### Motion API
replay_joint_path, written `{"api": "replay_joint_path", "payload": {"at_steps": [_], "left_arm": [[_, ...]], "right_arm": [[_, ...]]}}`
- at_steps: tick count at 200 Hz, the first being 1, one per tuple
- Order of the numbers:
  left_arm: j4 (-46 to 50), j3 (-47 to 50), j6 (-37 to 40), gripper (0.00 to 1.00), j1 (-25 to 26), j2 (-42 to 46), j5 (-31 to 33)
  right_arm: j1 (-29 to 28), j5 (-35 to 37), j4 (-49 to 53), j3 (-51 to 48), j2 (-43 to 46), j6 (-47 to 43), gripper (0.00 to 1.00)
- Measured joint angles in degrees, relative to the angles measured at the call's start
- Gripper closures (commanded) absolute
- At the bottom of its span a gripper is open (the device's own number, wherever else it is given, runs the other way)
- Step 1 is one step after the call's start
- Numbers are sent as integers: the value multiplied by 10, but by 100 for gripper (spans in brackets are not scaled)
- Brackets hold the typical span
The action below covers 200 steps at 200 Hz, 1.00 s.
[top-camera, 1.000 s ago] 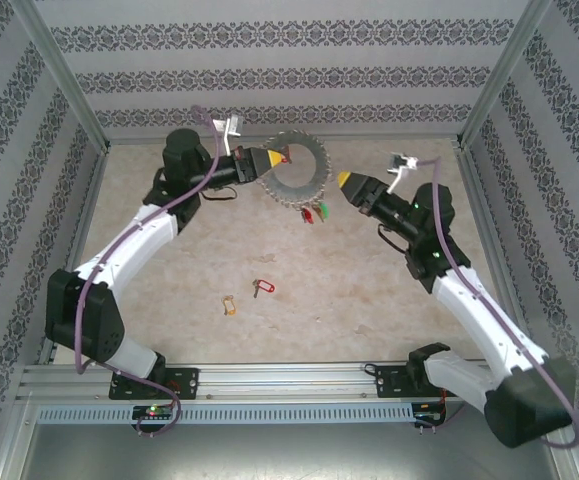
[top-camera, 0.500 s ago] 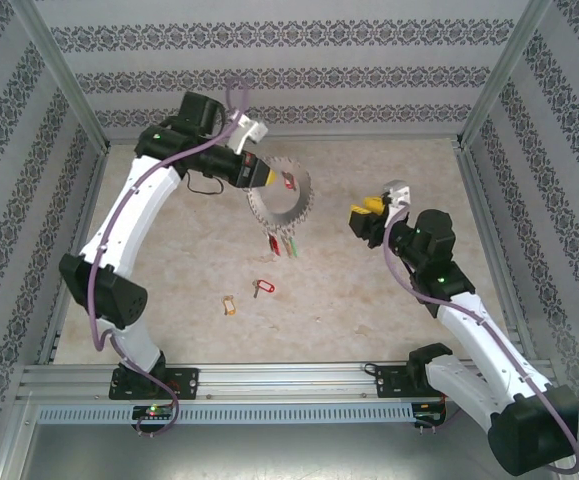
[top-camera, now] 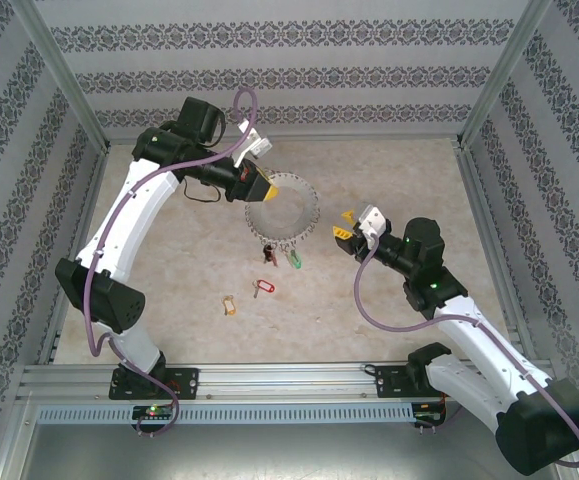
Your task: Put the keys on the keyring
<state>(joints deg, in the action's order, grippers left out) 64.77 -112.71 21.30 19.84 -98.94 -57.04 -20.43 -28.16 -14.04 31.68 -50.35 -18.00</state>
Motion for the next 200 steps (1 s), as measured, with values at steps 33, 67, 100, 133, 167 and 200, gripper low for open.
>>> {"api": "replay_joint_path", "payload": {"at_steps": [33,67,100,133,167,200], "left_arm": [[0,13,36,100,0,0,0],[0,21,59,100,0,0,-2],[-1,28,70,100,0,1,-2],[-2,45,73,100,0,15,3],[-45,91,78,100,3,54,63],[-193,248,151,100,49,162,230]], "right_arm": [[0,-2,-10,0,2,-13,63],[0,-3,-12,-1,7,-19,63],[0,-3,-12,-1,7,-19,63],[0,-3,-12,-1,9,-17,61],[3,19,-2,6,9,42,59],[64,34,50,83,-33,202,59]]}}
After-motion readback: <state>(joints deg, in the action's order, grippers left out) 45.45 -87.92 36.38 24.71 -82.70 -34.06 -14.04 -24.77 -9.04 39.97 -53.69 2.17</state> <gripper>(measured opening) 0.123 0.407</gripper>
